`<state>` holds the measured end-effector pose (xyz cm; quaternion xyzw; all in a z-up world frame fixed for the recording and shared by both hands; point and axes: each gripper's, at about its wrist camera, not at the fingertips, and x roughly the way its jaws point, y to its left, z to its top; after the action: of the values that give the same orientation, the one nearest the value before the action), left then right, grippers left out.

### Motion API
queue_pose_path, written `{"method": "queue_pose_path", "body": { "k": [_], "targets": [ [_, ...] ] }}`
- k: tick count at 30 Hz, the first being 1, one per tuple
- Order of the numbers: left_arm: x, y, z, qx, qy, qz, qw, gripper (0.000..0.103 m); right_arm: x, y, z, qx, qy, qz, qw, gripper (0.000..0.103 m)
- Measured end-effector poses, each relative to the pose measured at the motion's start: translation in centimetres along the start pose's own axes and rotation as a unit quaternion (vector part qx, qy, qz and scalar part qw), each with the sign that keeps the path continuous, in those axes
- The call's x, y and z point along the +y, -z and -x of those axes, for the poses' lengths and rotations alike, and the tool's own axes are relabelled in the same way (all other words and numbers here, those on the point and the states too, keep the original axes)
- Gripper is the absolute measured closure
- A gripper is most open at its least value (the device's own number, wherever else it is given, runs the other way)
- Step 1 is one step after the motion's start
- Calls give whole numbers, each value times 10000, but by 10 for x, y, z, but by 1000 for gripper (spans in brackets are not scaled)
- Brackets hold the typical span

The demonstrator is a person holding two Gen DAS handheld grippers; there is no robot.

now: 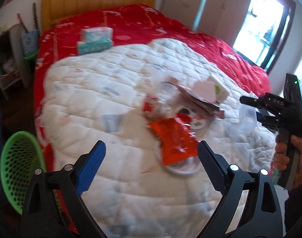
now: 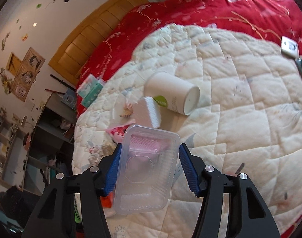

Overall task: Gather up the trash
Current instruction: 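Carry the red wrapper to the green wastebasket with the left tool while the right tool lifts the clear box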

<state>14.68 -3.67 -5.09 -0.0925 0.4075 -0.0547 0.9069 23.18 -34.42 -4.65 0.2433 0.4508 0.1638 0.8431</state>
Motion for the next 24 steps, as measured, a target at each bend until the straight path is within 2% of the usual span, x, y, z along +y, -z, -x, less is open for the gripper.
{"method": "queue_pose_path", "body": {
  "k": [5,10,13,15,24],
  "targets": [
    [-18,-11,-37,399,396,-127,9983,20,8,5,18,-105,-103,188,9997,48],
    [-22,-17,-72,807,446,-94,9957,23,14,11,31,-176,-217,295,9992,48],
    [-22,-17,-85,973,456,-33,9942,32,17,15,38,-224,-230,364,9988,48],
    [-21,-15,-92,1054,482,-50,9933,43,20,17,41,-253,-206,436,9985,48],
    [-15,-12,-77,839,550,3,9950,64,37,33,49,-323,-173,690,9969,48]
  ]
}}
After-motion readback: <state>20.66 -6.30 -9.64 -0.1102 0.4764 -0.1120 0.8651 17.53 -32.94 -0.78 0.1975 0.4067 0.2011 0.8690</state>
